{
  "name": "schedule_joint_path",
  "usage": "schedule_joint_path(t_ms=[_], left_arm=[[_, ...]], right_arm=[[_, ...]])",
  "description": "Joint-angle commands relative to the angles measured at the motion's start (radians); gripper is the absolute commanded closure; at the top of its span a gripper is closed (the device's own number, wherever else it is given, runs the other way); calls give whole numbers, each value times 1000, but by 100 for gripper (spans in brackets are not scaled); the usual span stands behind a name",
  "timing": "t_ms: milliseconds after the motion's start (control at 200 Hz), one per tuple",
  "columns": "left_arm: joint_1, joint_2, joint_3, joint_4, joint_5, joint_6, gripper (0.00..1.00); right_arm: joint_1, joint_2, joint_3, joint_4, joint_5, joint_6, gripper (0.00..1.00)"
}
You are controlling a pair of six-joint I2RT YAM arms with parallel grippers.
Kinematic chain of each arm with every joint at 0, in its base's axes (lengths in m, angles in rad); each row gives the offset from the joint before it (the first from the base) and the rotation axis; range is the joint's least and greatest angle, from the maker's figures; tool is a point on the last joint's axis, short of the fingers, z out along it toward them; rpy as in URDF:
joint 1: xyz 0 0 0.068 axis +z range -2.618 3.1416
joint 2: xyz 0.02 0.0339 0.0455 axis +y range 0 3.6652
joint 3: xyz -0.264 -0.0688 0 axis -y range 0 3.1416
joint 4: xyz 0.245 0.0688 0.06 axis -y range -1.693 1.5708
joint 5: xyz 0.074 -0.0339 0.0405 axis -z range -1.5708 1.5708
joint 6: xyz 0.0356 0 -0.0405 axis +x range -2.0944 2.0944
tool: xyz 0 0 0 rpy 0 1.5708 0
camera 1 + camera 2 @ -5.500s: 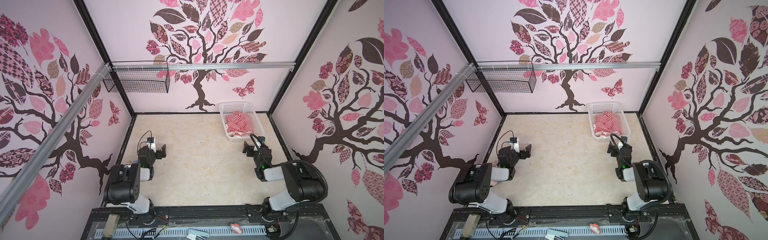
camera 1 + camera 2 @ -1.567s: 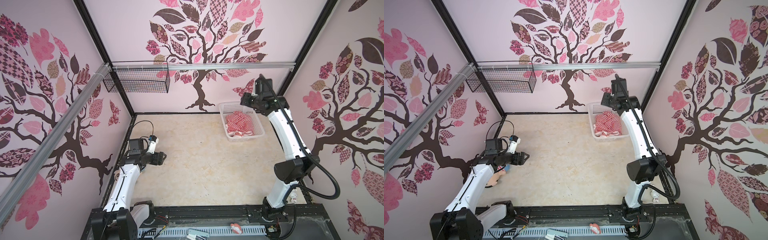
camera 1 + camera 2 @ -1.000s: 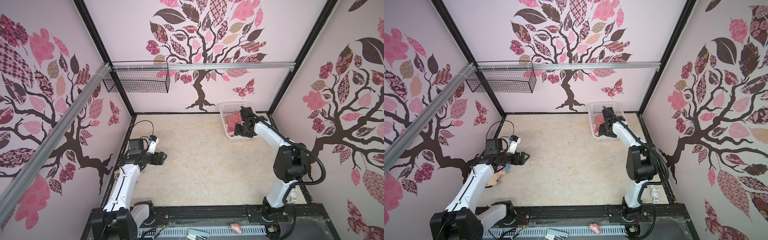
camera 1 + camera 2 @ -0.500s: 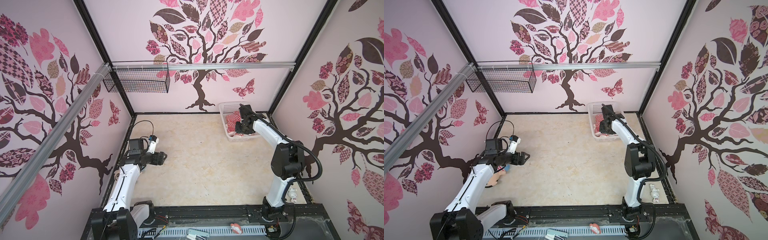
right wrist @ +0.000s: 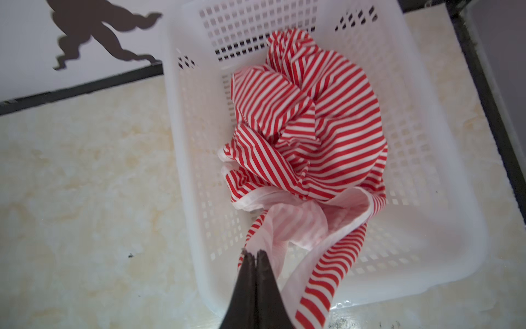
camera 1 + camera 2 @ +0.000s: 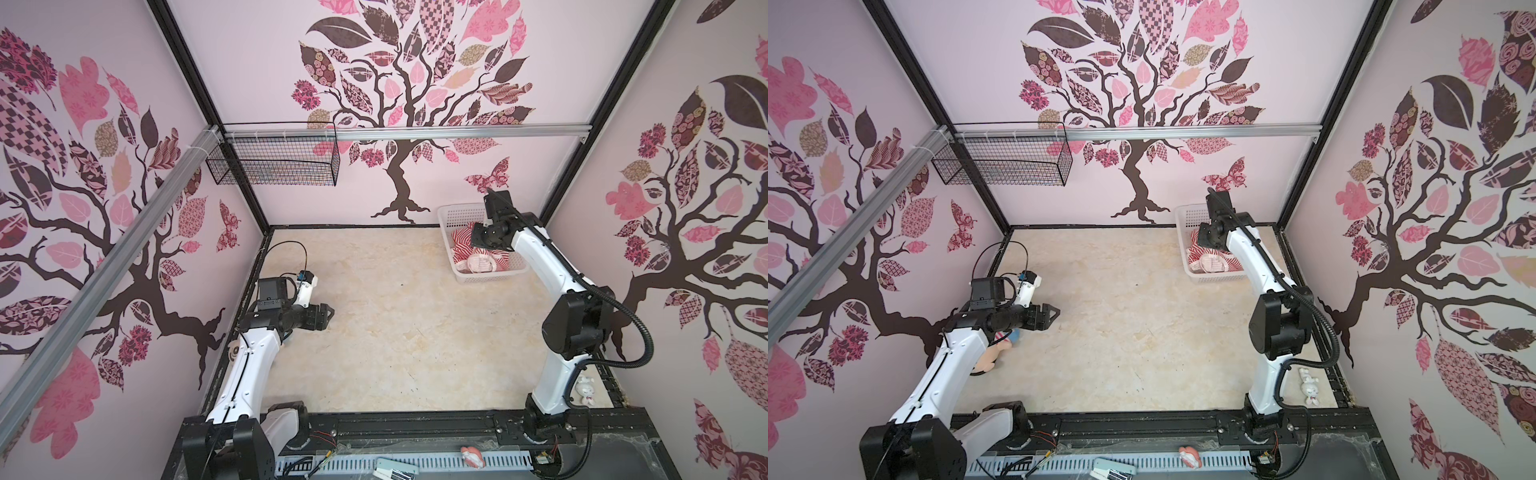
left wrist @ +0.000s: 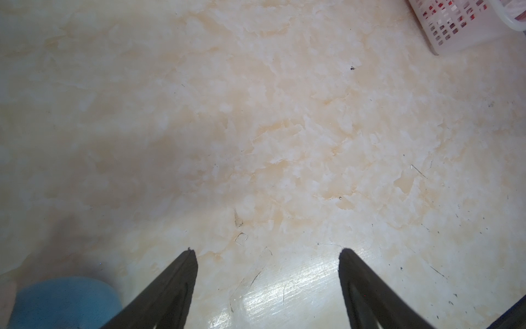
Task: Fold and stack tank tops
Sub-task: Pick up the tank top from the basket.
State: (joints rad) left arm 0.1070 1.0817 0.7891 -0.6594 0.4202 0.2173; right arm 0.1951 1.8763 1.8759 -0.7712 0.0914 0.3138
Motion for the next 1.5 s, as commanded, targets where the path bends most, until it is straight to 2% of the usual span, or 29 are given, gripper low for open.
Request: schedule_joint_path(t_ms=[0,70,145,235,310,375,505,635,781,891,1066,1251,1396,1496], left_arm=[[2,-16,22,6,3,3,18],[2,-16,25,6,1,5,18],[3,-16,28,4,3,4,18],[3,-16,28,4,7,5,18],[3,-13,28,7,5,5,17],[4,-10,29,9,7,4,17],[3,-11,25,21,3,0,17],[4,-17,17,43,-8,-12,17],[4,-10,15,58,3,-24,16],[3,-7,20,58,7,-29,16],[3,-15,26,50,0,-23,16],[3,-21,44,38,-10,-17,15],[3,-30,42,34,-8,-17,15],[5,-38,37,38,-12,-21,15]], right_arm=[[3,-105,158,9,-25,45,100],[1,-84,288,-35,-21,59,100],[1,-29,503,-117,-29,71,100],[1,39,754,-172,-127,94,100],[1,42,861,-134,-228,124,100],[1,-13,827,-31,-315,151,100],[1,-155,638,195,-503,210,100],[11,-187,610,248,-684,243,100],[61,-219,551,344,-789,251,100],[102,-193,540,343,-829,270,100],[250,-148,515,250,-756,157,100],[402,-111,684,209,-696,12,100],[410,-175,717,312,-706,49,100],[412,-228,722,345,-757,100,100]])
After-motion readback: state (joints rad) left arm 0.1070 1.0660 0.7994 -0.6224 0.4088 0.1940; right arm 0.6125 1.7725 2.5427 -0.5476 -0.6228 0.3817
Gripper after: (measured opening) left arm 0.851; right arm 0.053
